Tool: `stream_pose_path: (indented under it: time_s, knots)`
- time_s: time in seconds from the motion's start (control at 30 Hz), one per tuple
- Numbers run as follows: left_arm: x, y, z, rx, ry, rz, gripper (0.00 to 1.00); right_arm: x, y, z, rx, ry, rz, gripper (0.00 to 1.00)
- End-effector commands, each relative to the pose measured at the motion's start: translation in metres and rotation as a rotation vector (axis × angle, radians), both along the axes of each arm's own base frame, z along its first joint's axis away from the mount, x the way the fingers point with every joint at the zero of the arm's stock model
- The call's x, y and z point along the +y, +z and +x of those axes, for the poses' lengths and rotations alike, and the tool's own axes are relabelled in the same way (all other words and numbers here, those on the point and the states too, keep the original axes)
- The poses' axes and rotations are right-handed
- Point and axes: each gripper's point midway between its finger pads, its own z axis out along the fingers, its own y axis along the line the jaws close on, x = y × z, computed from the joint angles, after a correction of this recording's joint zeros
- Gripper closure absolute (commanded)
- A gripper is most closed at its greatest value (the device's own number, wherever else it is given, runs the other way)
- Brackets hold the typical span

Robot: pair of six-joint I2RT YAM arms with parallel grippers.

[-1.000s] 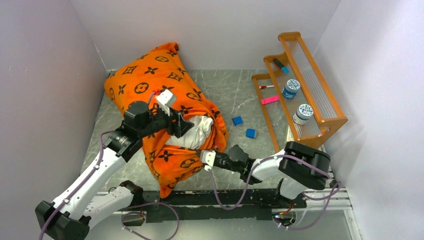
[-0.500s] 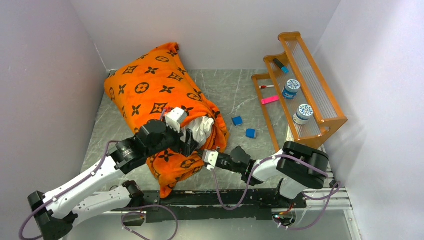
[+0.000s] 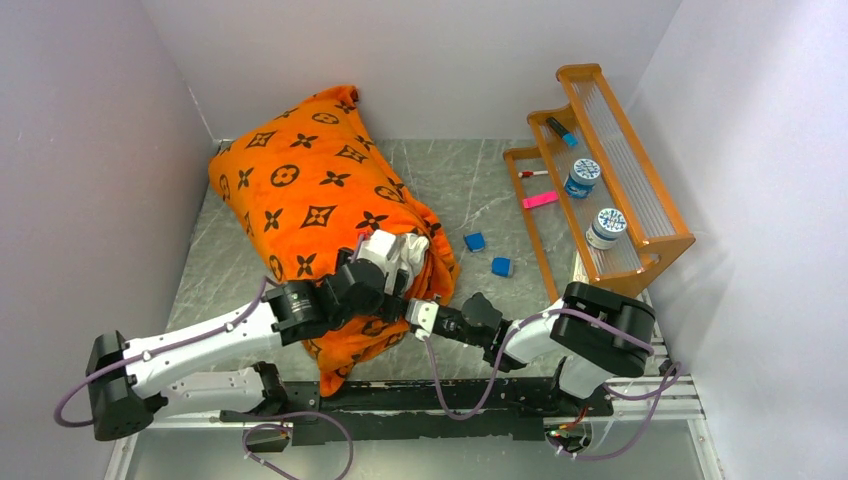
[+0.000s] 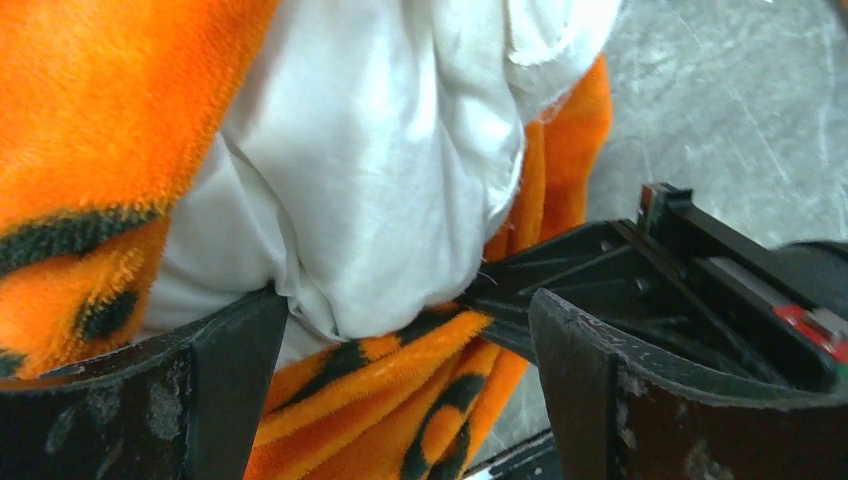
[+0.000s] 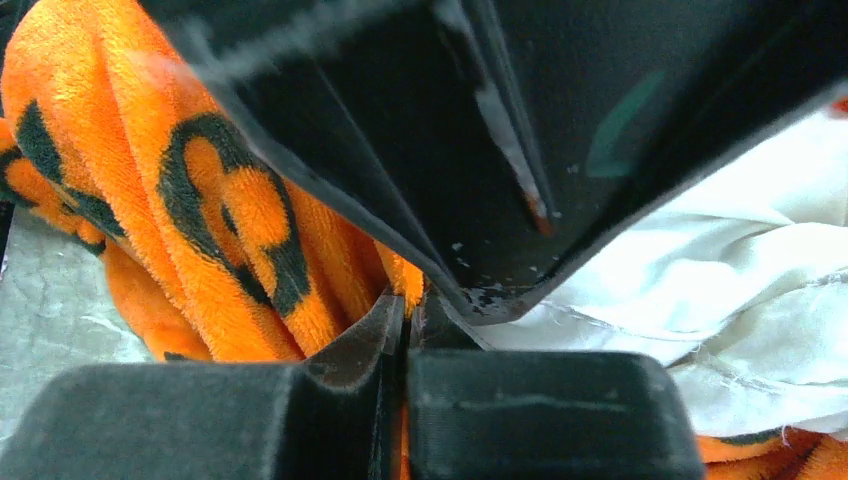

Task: Remove the pillowcase from the pillow
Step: Remove the pillow from the pillowcase.

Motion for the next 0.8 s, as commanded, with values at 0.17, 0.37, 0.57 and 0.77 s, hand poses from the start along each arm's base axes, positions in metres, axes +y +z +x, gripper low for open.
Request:
stream_pose_path:
  time_s: [0.17,0.37,0.57,0.77]
  knots:
    - [0.004,0.008,0.046,-0.160,0.192,0.095,0.04,-0.002,-0.036,-0.035,0.119,0.131,-0.086,1.00]
    - [0.001,-0.013,0.057,-0.173,0.198,0.186,0.16,-0.005,-0.033,-0.035,0.105,0.126,-0.086,1.00]
    - [-0.008,-0.006,0.072,-0.193,0.172,0.188,0.39,-0.010,-0.030,-0.034,0.095,0.115,-0.087,1.00]
    - [-0.019,0.027,0.092,-0.241,0.138,0.106,0.87,-0.012,-0.026,-0.039,0.093,0.135,-0.110,1.00]
